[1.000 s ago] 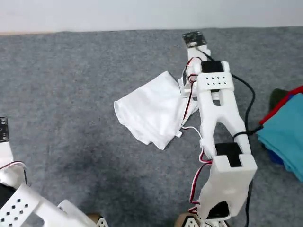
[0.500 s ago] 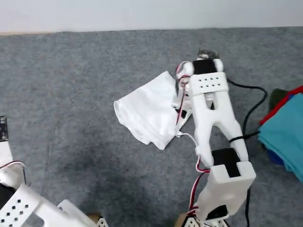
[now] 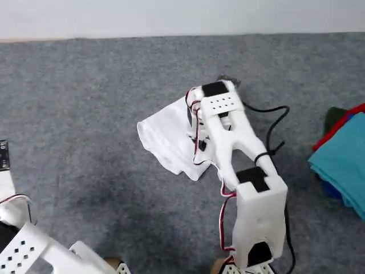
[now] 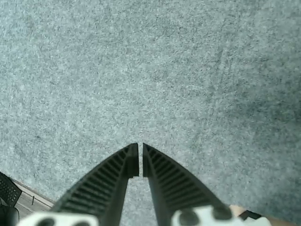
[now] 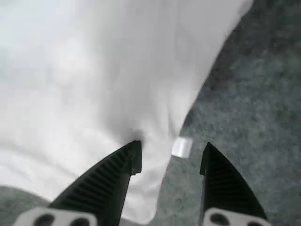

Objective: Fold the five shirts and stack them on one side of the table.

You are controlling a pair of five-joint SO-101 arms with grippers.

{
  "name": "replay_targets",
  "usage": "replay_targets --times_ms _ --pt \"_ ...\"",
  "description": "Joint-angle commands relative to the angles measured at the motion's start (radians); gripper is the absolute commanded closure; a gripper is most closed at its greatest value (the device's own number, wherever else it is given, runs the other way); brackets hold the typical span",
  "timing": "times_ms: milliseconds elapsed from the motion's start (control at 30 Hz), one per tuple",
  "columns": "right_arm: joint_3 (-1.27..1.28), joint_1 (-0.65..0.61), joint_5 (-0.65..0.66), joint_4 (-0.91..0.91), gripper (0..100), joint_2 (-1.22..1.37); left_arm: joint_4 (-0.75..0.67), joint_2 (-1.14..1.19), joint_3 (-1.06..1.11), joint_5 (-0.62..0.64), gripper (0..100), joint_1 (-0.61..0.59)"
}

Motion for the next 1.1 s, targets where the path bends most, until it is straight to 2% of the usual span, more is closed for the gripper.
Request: replay_targets --times_ms 0,300,500,833,1067 --pt "-0.052 -0.01 -0.012 -0.061 78.0 0.025 -0.021 -0.014 -0.036 -0.008 97 0.0" --pt "-0.052 -0.084 -0.006 -0.248 78.0 0.053 -0.023 -0.014 -0.036 -0.008 97 0.0" --pt "-0.052 -0.088 -0.005 -0.305 78.0 0.081 -0.023 -0.014 -0.035 -0.008 97 0.0" --pt "-0.054 -0.09 -0.005 -0.18 78.0 0.09 -0.021 -0.014 -0.035 -0.008 97 0.0" --pt "-0.054 -0.099 -0.005 -0.105 78.0 -0.028 -0.015 -0.014 -0.035 -0.008 97 0.0"
